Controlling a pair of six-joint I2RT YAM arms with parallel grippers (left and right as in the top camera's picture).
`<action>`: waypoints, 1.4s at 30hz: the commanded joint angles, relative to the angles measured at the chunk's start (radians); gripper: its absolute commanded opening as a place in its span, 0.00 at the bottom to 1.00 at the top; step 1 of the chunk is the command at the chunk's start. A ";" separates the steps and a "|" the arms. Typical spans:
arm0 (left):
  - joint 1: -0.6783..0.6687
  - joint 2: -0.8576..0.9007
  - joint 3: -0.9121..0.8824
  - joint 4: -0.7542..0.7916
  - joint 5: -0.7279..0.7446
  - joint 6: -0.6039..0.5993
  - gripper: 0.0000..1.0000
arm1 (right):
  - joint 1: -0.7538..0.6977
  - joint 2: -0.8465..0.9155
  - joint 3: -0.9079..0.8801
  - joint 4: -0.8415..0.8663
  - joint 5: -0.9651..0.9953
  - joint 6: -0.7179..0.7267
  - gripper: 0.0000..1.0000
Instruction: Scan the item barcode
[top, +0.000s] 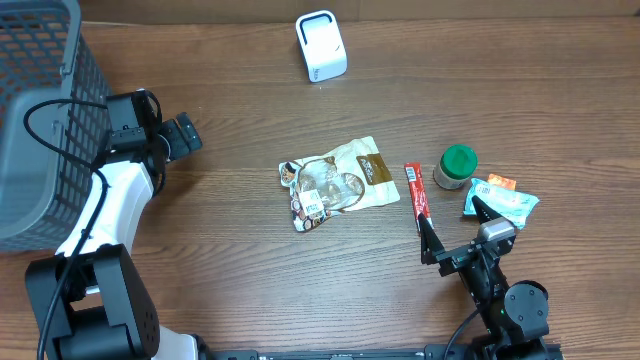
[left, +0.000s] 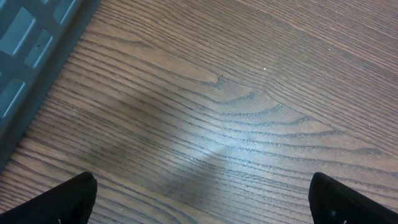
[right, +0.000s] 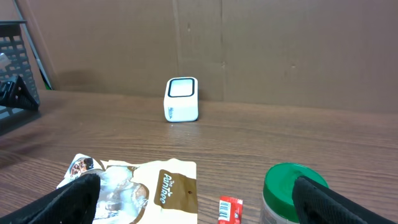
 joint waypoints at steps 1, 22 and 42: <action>-0.001 -0.024 0.016 0.001 0.004 0.015 1.00 | -0.003 -0.010 -0.011 0.005 0.006 0.003 1.00; 0.000 -0.262 0.016 -0.029 0.004 0.015 1.00 | -0.003 -0.010 -0.011 0.005 0.006 0.003 1.00; 0.000 -0.724 0.016 -0.031 0.004 0.015 0.99 | -0.003 -0.010 -0.011 0.005 0.006 0.003 1.00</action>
